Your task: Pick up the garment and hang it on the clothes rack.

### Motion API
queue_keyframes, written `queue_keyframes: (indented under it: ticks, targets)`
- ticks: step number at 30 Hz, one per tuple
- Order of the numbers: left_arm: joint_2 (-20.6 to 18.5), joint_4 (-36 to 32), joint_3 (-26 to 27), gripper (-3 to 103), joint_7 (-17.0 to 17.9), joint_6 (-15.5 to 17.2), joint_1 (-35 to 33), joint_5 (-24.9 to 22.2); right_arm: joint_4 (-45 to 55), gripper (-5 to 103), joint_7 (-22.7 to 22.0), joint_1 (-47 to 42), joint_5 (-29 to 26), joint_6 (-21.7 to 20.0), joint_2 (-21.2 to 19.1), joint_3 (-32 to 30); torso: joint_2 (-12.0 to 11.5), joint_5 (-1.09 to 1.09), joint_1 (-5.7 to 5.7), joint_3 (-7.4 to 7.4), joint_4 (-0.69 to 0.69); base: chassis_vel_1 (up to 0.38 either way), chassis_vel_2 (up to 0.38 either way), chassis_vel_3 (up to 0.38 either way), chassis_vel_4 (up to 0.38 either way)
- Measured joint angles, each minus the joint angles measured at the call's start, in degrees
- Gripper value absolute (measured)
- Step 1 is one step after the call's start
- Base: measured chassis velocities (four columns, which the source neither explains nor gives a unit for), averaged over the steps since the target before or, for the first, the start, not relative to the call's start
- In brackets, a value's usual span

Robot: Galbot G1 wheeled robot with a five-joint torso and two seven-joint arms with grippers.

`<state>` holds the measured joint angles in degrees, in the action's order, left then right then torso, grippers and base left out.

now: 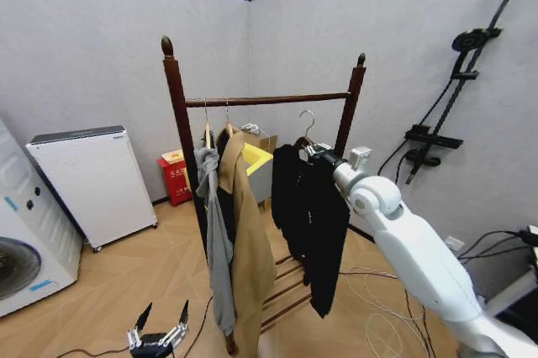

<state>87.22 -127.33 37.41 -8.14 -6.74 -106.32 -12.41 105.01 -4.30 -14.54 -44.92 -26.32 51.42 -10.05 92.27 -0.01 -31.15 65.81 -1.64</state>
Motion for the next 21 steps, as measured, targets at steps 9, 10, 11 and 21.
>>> queue_keyframes:
  ticks: [9,10,11,21]
  targets:
    - [0.00,0.00,0.00,100,0.00,0.00,0.00,0.00,-4.35,10,-2.93,13.10,-5.94,-3.38,1.48,10.29,0.00,0.00,0.00,0.00,0.02,0.000,0.000,0.000,0.000]
    - [0.00,0.00,0.01,100,0.00,0.00,0.00,0.00,-5.46,10,-3.43,14.35,-6.10,-3.63,1.96,11.54,0.00,0.00,0.00,0.00,0.03,0.000,0.000,0.000,0.000]
    - [0.00,0.00,0.01,100,0.00,0.00,0.00,0.00,-5.46,10,-3.43,14.35,-6.10,-3.63,1.96,11.54,0.00,0.00,0.00,0.00,0.03,0.000,0.000,0.000,0.000]
    - [0.00,0.00,0.00,100,0.00,0.00,0.00,0.00,-15.68,10,-4.73,23.82,-4.45,-5.42,8.78,18.92,0.00,-0.01,0.00,0.01,0.03,0.000,0.000,0.000,0.000]
